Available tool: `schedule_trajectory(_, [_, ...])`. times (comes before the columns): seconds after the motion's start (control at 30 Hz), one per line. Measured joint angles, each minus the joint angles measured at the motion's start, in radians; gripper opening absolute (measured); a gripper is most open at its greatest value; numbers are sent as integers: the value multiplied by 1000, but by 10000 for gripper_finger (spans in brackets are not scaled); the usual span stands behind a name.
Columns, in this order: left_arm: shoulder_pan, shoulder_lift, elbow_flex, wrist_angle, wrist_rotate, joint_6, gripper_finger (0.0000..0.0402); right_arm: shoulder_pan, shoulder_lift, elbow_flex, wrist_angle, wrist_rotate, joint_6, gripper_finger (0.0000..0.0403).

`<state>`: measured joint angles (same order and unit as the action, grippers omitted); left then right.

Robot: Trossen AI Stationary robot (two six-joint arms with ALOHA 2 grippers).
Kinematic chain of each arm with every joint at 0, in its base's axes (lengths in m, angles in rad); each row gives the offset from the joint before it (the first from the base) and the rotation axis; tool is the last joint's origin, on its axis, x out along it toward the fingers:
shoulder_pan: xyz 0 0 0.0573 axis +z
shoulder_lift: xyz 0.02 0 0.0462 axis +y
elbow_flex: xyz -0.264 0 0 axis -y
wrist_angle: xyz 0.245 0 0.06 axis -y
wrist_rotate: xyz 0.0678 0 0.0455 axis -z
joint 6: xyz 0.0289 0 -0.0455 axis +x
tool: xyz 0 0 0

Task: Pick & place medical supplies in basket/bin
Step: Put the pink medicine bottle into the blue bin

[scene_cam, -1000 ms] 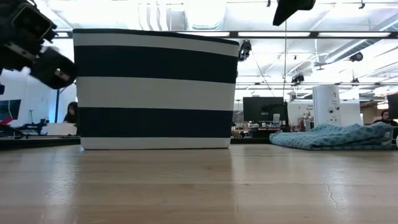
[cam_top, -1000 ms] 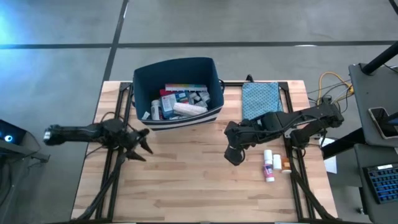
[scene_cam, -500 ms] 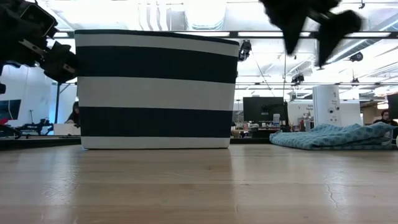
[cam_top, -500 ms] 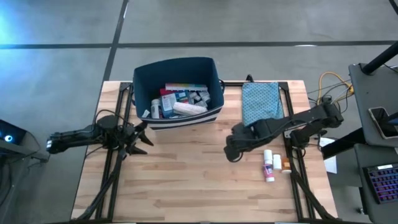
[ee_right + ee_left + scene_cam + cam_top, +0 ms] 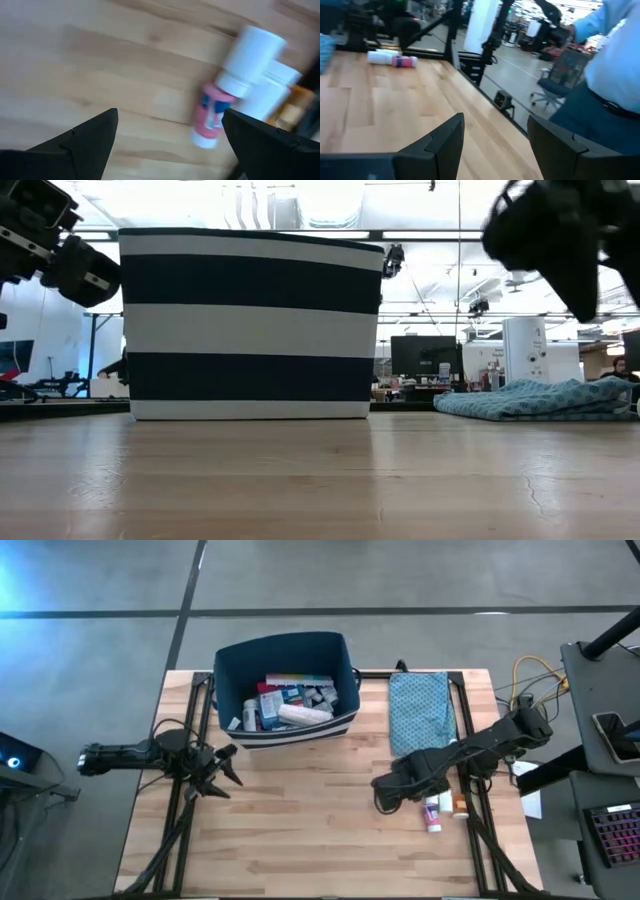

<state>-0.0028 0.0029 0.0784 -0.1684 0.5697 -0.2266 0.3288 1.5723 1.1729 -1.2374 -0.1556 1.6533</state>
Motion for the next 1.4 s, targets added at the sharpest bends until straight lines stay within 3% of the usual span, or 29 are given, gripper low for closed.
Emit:
schedule_trajectory(0.17, [-16,0,0,0,0,0,198,45,-2,-99,-2,-71,191,339])
schedule_trajectory(0.3, [-16,0,0,-1,-1,0,198,94,-5,-183,126,-154,302,331])
schedule_trajectory(0.43, [-16,0,0,-1,-1,0,198,155,-5,-240,218,-161,386,326])
schedule_trajectory(0.63, [-16,-1,0,-1,-1,0,198,214,-6,-289,203,-163,458,326])
schedule_trajectory(0.93, [-25,0,-1,0,0,0,198,218,-10,-420,401,-149,441,322])
schedule_trajectory(1.07, [-25,0,-1,0,0,0,198,218,-10,-427,401,-125,422,279])
schedule_trajectory(1.3, [-25,0,-1,0,0,0,198,217,-11,-428,417,-108,420,155])
schedule_trajectory(1.4, [-25,0,-1,0,0,0,198,217,-13,-397,500,-42,361,149])
